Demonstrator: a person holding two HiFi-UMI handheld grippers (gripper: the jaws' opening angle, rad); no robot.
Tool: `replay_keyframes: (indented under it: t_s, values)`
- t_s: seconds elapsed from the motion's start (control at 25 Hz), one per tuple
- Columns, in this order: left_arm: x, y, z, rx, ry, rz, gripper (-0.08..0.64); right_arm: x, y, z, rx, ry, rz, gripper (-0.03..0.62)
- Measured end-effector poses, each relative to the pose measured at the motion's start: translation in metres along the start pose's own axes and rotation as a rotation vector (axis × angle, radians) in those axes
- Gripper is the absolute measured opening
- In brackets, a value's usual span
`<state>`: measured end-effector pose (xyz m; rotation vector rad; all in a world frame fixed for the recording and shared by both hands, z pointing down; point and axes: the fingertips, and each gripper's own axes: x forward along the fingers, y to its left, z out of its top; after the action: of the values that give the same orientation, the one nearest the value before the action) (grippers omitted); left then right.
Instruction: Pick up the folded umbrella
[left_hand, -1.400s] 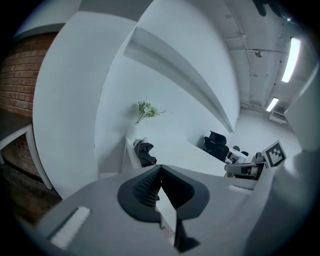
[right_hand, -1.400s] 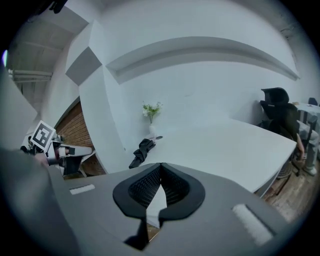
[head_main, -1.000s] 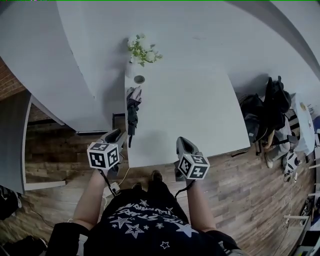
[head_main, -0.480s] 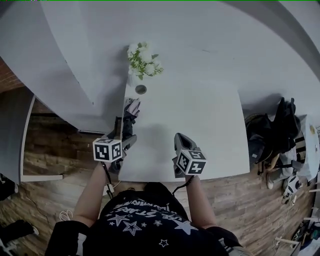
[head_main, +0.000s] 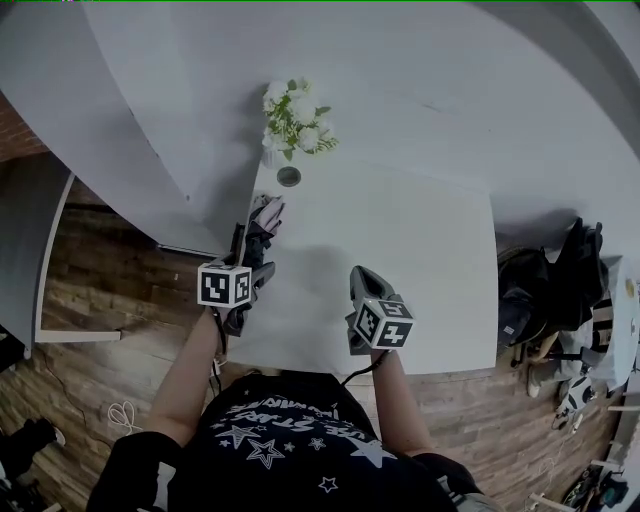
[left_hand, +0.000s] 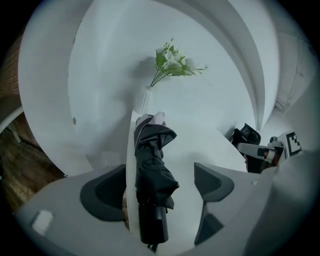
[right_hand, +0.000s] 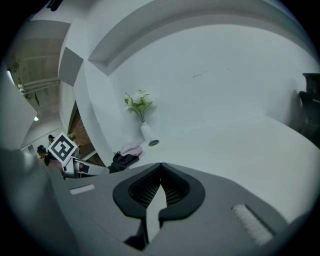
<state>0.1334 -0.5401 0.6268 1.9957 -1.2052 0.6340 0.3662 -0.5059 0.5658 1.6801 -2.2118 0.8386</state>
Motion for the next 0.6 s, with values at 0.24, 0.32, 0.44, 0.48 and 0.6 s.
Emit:
replay_keyframes:
  t_s: [0.24,0.32,0.44,0.48,0.6]
  values:
    - [0.019,0.002,-0.002,-0.002,0.026,0.018,0.382,0.009,-0.012,0.004,0.003,0.015,0.002,0.015]
    - [0.021,0.004,-0.001,0.008,0.038,0.042,0.360,0.011,-0.016,0.004,0.006,0.019,0.002,0.015]
    - [0.031,0.005,-0.006,0.007,0.050,0.056,0.317,0.011,-0.022,0.004,0.010,0.020,-0.004,0.015]
    - [0.035,0.006,-0.008,0.002,0.053,0.056,0.314,0.011,-0.024,0.004,0.012,0.020,-0.006,0.015]
    - [0.039,0.012,-0.017,-0.003,0.089,0.087,0.307,0.011,-0.028,0.004,0.016,0.021,-0.011,0.015]
